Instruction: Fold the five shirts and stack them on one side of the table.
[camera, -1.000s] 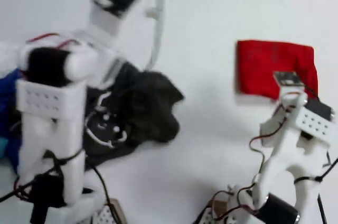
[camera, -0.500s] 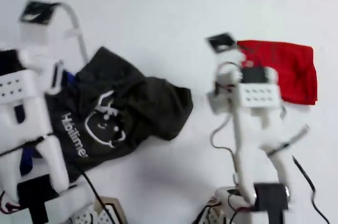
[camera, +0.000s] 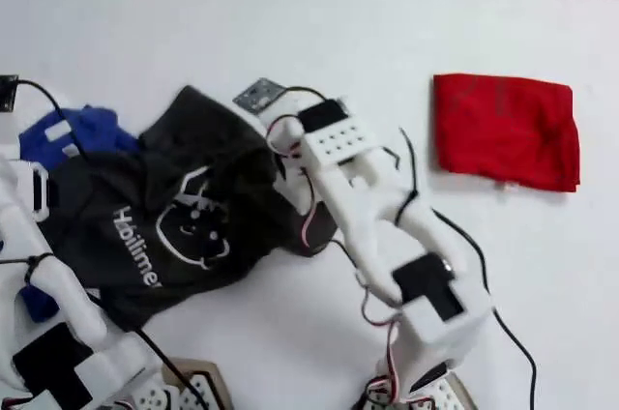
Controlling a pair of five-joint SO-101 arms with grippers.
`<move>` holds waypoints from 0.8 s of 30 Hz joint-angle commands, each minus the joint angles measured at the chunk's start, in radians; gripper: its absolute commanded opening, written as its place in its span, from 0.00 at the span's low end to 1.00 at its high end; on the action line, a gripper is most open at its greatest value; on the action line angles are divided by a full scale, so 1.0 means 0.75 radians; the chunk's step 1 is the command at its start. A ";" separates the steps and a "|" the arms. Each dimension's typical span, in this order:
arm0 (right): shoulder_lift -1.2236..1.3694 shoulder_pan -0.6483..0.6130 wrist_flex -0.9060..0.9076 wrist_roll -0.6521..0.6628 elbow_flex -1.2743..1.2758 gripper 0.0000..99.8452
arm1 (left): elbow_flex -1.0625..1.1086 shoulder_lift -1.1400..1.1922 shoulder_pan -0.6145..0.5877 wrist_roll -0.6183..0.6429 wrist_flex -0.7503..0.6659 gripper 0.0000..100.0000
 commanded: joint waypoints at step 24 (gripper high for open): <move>0.181 0.359 0.120 0.027 -0.286 0.02 | -0.003 -0.033 0.045 -0.008 -0.023 0.19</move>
